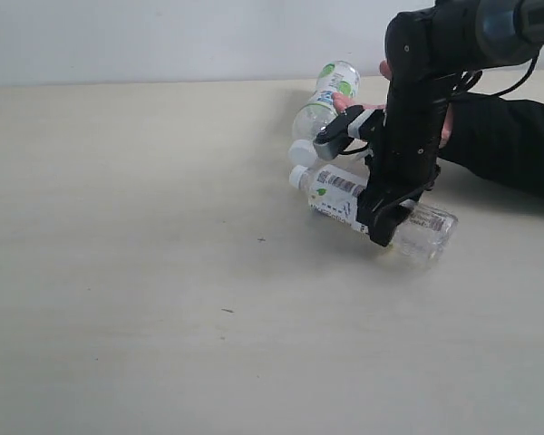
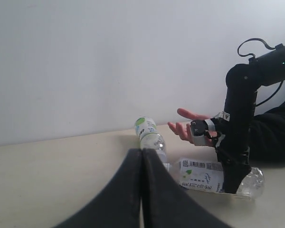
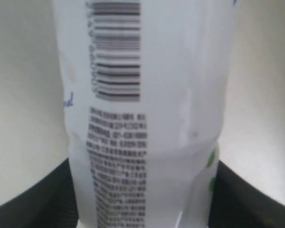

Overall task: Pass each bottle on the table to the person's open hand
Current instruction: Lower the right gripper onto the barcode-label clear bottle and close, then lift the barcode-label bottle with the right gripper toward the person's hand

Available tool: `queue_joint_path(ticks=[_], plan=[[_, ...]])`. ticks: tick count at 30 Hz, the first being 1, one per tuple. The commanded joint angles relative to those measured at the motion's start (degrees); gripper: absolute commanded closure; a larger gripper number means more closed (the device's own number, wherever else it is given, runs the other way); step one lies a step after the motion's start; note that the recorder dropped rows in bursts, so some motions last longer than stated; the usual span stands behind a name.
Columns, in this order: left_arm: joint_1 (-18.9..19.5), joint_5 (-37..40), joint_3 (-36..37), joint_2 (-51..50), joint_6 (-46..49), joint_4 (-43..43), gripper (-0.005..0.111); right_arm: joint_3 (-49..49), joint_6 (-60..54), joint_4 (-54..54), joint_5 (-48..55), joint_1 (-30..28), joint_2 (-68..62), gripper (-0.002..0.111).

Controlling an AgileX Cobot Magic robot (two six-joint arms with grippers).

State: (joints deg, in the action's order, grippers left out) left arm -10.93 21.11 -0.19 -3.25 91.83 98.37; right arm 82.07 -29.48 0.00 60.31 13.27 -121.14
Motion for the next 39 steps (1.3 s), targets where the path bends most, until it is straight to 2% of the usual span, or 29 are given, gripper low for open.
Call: queue_joint_path(ticks=[1,9,19,22,27,32,39], plan=[[0.16,0.52,0.19,0.2,-0.47,-0.06,0.107,1.9,3.76,0.0,7.36,0.04,0.6,0.108],[0.16,0.52,0.19,0.2,-0.47,-0.06,0.107,1.9,4.1,7.67,9.65,0.04,14.35,0.108],[0.16,0.52,0.19,0.2,-0.47,-0.06,0.107,1.9,4.41,6.88,9.65,0.04,28.83,0.108],[0.16,0.52,0.19,0.2,-0.47,-0.06,0.107,1.9,10.09,2.75,9.65,0.04,30.88,0.108],[0.16,0.52,0.19,0.2,-0.47,-0.06,0.107,1.9,19.38,-2.11,4.04,-0.6,30.33,0.108],[0.16,0.52,0.19,0.2,-0.47,-0.06,0.107,2.12,22.3,-1.84,-1.28,-4.52,25.75,0.108],[0.16,0.52,0.19,0.2,-0.47,-0.06,0.107,5.94,22.56,0.78,-1.81,-8.08,15.46,0.108]])
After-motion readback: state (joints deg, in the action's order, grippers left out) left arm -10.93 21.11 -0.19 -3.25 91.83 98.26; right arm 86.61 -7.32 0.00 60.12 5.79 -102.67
